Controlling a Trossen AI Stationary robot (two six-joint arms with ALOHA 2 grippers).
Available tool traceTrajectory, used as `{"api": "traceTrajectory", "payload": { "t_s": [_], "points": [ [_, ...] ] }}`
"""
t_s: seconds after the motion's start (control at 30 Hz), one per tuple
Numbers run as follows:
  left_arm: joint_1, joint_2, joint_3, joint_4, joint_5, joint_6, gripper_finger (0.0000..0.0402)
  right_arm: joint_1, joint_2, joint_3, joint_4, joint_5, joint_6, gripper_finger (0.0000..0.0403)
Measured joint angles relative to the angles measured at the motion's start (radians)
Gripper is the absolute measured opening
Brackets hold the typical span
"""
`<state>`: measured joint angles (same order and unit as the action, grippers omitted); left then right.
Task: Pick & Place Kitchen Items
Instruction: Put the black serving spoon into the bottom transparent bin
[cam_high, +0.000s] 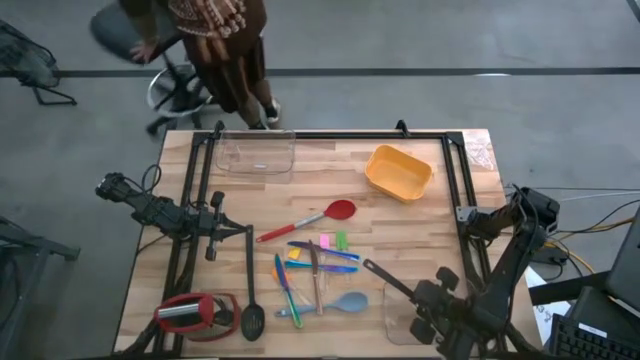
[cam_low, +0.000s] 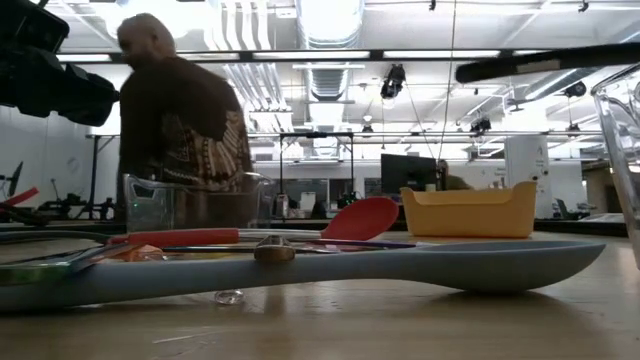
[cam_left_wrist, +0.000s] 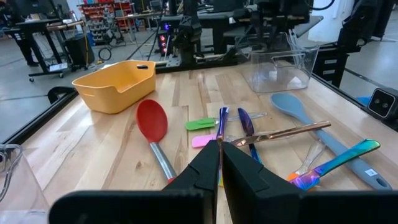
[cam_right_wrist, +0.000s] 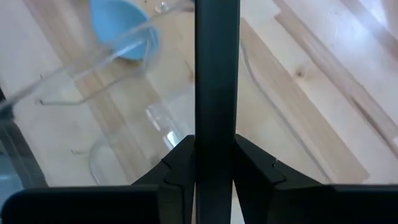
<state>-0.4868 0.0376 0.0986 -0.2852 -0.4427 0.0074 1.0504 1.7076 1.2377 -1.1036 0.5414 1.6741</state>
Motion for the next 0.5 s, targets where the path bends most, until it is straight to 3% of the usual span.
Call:
{"api": "traceTrajectory", "payload": {
  "t_s": [0.2,0.5],
  "points": [
    [0.000,0.000,0.000,0.000,0.000,0.000,0.0023,0.022,0.024,-0.002,-0.018,-0.007,0.057,0.0103],
    [0.000,0.000,0.000,0.000,0.000,0.000,0.0023,0.025,0.029,-0.018,-0.024,-0.018,0.032,0.0082]
  ]
}}
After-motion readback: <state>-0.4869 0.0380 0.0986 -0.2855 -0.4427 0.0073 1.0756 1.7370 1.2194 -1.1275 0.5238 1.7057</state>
